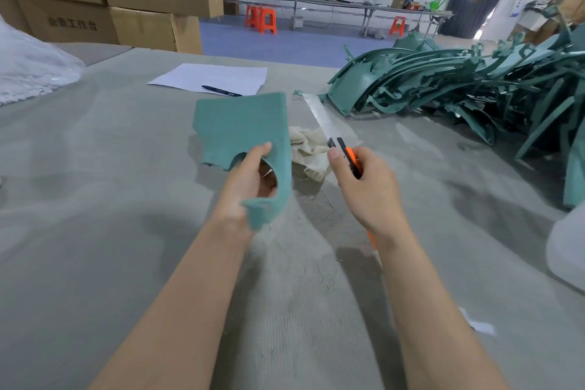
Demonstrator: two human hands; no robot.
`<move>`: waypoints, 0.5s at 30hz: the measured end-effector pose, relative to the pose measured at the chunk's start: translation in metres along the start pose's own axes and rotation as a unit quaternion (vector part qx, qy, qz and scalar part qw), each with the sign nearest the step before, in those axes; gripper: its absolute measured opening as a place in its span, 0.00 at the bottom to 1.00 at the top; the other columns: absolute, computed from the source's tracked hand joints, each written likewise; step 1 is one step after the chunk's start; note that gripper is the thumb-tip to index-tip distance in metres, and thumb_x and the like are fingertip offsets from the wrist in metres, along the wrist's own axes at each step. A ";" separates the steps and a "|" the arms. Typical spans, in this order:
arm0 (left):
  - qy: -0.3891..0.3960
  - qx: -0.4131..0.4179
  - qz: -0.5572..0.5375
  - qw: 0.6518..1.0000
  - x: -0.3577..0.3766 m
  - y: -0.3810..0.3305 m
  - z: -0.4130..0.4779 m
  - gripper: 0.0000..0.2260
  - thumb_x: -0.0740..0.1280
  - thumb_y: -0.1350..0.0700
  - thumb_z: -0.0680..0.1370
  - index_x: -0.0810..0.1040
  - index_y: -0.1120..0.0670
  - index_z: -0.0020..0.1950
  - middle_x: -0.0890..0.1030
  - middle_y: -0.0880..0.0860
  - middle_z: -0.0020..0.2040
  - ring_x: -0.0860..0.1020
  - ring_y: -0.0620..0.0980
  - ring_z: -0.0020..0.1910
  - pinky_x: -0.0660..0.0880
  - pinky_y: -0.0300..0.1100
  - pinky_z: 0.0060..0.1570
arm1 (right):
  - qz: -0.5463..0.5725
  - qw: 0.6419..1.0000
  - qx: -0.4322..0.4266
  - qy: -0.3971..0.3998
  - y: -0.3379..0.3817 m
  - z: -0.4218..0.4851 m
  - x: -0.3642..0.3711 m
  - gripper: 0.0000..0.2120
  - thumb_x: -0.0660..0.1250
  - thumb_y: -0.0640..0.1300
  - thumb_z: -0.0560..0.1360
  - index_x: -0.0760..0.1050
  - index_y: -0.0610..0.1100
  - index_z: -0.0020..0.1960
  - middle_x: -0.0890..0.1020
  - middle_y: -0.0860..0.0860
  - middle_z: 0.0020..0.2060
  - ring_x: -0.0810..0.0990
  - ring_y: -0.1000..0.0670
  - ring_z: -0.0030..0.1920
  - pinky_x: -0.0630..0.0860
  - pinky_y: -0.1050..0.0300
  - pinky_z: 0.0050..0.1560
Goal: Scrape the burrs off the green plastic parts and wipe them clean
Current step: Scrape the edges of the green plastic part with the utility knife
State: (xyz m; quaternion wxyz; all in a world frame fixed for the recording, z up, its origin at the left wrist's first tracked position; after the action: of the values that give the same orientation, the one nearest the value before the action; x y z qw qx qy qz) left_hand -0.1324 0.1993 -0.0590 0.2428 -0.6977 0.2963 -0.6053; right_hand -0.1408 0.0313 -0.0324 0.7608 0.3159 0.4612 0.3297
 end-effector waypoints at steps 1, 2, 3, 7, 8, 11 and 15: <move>0.017 -0.009 -0.014 1.000 0.002 0.000 0.000 0.06 0.61 0.59 0.80 0.75 0.56 0.44 0.77 0.51 0.33 0.74 0.45 0.28 0.71 0.34 0.27 | -0.004 1.000 -0.012 0.006 0.002 -0.001 0.001 0.17 0.62 0.59 0.78 0.66 0.50 0.36 0.68 0.56 0.26 0.69 0.57 0.27 0.64 0.63 0.28; 0.033 -0.018 -0.026 0.999 0.003 0.001 -0.001 0.08 0.61 0.60 0.80 0.76 0.56 0.41 0.77 0.51 0.32 0.74 0.45 0.28 0.72 0.34 0.28 | -0.008 1.000 -0.022 0.015 0.005 -0.001 0.003 0.17 0.62 0.58 0.78 0.67 0.48 0.38 0.68 0.55 0.26 0.71 0.55 0.28 0.65 0.62 0.28; 0.048 -0.023 -0.033 0.998 0.004 0.000 -0.002 0.09 0.61 0.60 0.79 0.76 0.56 0.40 0.77 0.50 0.31 0.74 0.45 0.28 0.72 0.34 0.28 | -0.005 0.999 -0.031 0.024 0.007 -0.002 0.005 0.16 0.62 0.58 0.78 0.67 0.47 0.40 0.70 0.53 0.27 0.75 0.53 0.30 0.70 0.57 0.33; 0.079 -0.023 -0.042 0.996 0.005 -0.001 -0.001 0.08 0.59 0.58 0.78 0.73 0.57 0.40 0.73 0.51 0.29 0.71 0.45 0.26 0.70 0.35 0.27 | -0.005 0.998 -0.059 0.030 0.014 -0.006 0.008 0.13 0.62 0.58 0.78 0.70 0.48 0.46 0.74 0.48 0.29 0.79 0.43 0.33 0.76 0.45 0.38; 0.084 -0.023 -0.039 0.995 0.006 0.000 0.000 0.08 0.59 0.58 0.78 0.72 0.56 0.39 0.71 0.51 0.28 0.69 0.45 0.25 0.69 0.34 0.26 | 0.000 0.998 -0.058 0.022 0.014 -0.006 0.007 0.12 0.62 0.58 0.78 0.71 0.49 0.47 0.74 0.50 0.28 0.79 0.44 0.33 0.77 0.44 0.38; 0.104 -0.028 -0.021 0.994 0.009 0.001 -0.001 0.05 0.60 0.58 0.74 0.69 0.55 0.38 0.68 0.50 0.27 0.65 0.44 0.24 0.65 0.34 0.25 | 0.015 0.999 -0.033 -0.006 0.009 -0.004 0.005 0.12 0.60 0.59 0.78 0.72 0.52 0.46 0.79 0.50 0.31 0.79 0.46 0.35 0.79 0.42 0.41; 0.112 -0.043 -0.027 0.992 0.009 0.003 -0.001 0.04 0.62 0.57 0.69 0.68 0.54 0.36 0.66 0.49 0.26 0.64 0.44 0.23 0.62 0.34 0.25 | -0.002 1.000 -0.013 -0.021 0.004 -0.003 0.004 0.15 0.58 0.60 0.79 0.73 0.49 0.48 0.81 0.49 0.34 0.80 0.45 0.37 0.78 0.42 0.43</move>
State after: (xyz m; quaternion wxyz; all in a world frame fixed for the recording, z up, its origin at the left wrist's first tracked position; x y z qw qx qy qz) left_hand -0.1329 0.1905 -0.0549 0.1610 -0.6431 0.3286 -0.6727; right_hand -0.1427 0.0370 -0.0319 0.7752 0.3114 0.4415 0.3273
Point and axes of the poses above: each hand's wrist, its own z-axis towards the middle knuckle, its own x-axis out of the palm, y = z × x, the point moved 7 cm from there along z, towards the middle knuckle
